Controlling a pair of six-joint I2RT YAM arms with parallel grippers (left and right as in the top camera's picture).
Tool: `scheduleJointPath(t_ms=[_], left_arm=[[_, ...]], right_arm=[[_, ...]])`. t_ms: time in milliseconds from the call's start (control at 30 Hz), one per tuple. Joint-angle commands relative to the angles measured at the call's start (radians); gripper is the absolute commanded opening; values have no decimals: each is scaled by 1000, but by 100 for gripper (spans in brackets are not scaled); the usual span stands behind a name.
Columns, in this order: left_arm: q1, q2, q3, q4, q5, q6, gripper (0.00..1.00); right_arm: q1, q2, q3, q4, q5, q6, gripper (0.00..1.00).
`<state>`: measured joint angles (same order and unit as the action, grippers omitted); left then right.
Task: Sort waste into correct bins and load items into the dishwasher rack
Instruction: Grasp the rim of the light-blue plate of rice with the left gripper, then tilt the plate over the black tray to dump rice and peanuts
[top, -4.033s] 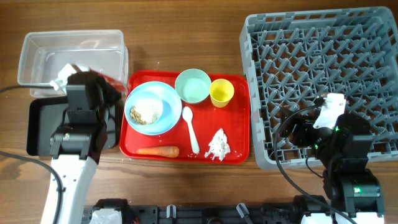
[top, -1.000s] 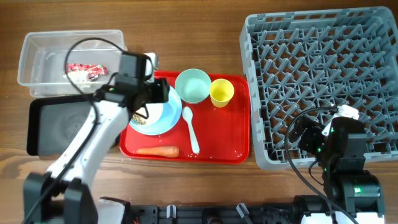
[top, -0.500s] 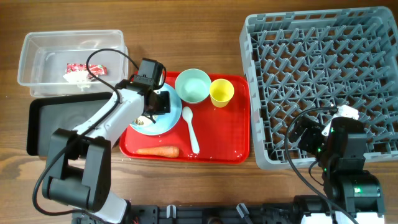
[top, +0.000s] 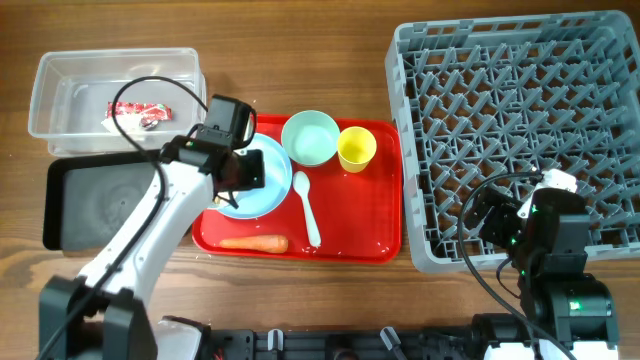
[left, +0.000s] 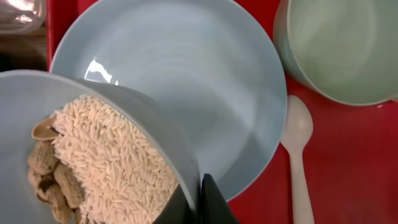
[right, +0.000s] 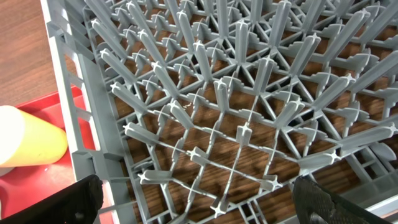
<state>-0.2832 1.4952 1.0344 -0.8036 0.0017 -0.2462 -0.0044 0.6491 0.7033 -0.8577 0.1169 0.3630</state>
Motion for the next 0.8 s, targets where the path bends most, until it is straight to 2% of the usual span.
scheduleJointPath(t_ms=[0, 67, 133, 233, 333, 467, 567, 667, 767], left_arm=[[8, -68, 0, -48, 0, -14, 4], [65, -99, 0, -77, 10, -73, 4], [157, -129, 0, -97, 68, -77, 4], [359, -155, 0, -100, 171, -73, 4], [526, -144, 0, -84, 369, -16, 4], [681, -105, 0, -49, 471, 12, 4], [755, -69, 0, -12, 603, 43, 4], [816, -19, 0, -11, 745, 119, 4], [890, 63, 0, -20, 936, 248, 4]], right_arm=[[5, -4, 19, 0, 14, 11, 100], [5, -4, 19, 0, 14, 11, 100], [5, -4, 19, -4, 14, 11, 100], [5, -4, 19, -4, 14, 11, 100], [5, -4, 19, -3, 14, 11, 100], [5, -4, 19, -3, 14, 11, 100], [5, -4, 19, -3, 14, 11, 100], [5, -4, 19, -3, 14, 11, 100], [5, -4, 19, -4, 14, 11, 100]])
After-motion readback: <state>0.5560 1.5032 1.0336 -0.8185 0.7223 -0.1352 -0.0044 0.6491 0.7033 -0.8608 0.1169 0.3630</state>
